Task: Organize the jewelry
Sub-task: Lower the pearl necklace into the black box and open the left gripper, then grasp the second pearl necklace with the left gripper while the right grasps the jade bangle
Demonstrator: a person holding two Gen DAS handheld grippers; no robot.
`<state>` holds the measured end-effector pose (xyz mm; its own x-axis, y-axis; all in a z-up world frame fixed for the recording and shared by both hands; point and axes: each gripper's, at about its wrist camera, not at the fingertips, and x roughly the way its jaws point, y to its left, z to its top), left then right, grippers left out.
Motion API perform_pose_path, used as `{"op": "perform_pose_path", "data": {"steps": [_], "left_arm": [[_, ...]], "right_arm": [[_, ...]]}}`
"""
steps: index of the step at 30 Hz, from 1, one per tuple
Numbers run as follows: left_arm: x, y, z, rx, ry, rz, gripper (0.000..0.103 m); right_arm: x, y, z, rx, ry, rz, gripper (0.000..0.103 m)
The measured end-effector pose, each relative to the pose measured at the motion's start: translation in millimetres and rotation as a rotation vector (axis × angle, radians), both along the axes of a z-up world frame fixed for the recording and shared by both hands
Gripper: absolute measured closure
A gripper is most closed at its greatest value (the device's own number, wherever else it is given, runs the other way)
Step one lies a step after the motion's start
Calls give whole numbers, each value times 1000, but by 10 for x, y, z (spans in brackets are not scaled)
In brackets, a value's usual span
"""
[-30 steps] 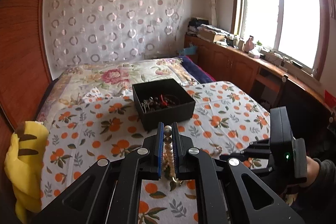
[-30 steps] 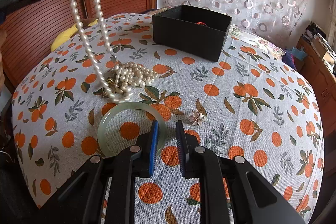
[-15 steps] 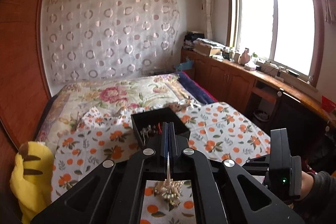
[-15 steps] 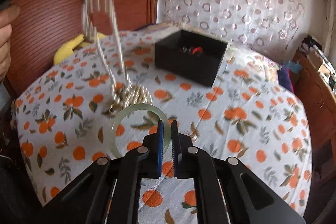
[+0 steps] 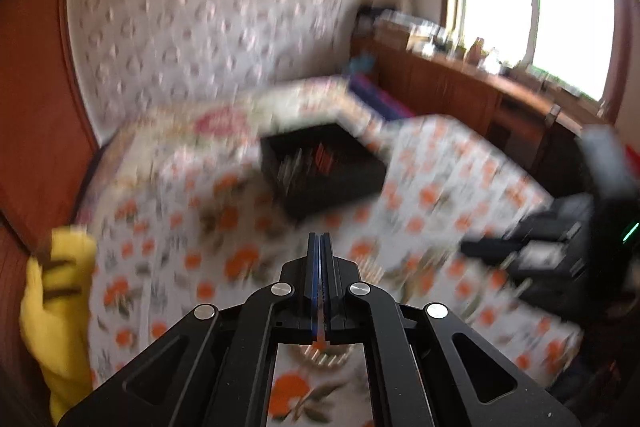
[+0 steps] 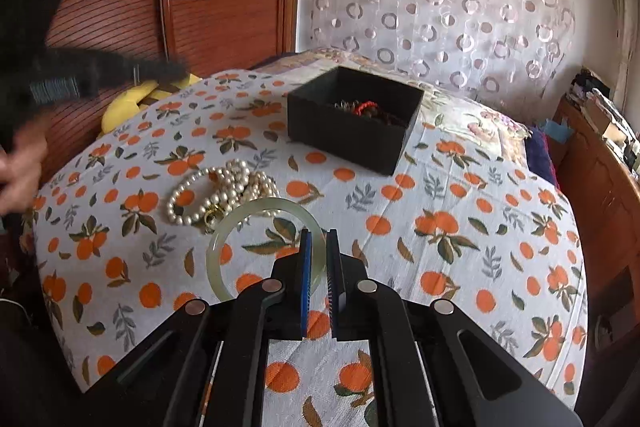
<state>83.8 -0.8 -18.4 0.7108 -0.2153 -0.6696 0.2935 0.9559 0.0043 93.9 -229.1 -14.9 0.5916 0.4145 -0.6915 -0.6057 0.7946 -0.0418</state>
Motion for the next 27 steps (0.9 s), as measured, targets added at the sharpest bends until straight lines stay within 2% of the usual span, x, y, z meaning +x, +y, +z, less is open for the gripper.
{"op": "perform_pose_path", "data": {"steps": [2,4,6,11,14,15,16,20,24,27], "left_arm": [[74,63,-237,19,75,11,95],[108,100,-410,46,108,23,80],[148,134,-521,61,133,30,77],[219,139,-703,59,186,20,76],[201,109,-724,72,164,13,76],[203,119,-711,64,166,11,80],[205,136,-691,55,168,12,93],[239,123,-677,72,158,14,96],[295,112,-445,47,93,29,96],[292,86,-135,9,28,28,96]], "right_arm": [[11,-3,-31,3,6,-2,95],[14,2,-42,7,7,-5,95],[12,-2,-43,12,8,-6,95],[13,0,-46,8,7,-7,95],[14,-15,-39,11,4,-12,95],[17,-23,-35,13,4,-13,95],[17,-29,-30,15,3,-14,95],[28,-35,-14,23,0,-16,95],[49,-32,28,27,-11,-18,95],[81,-43,86,37,-22,-22,95]]}}
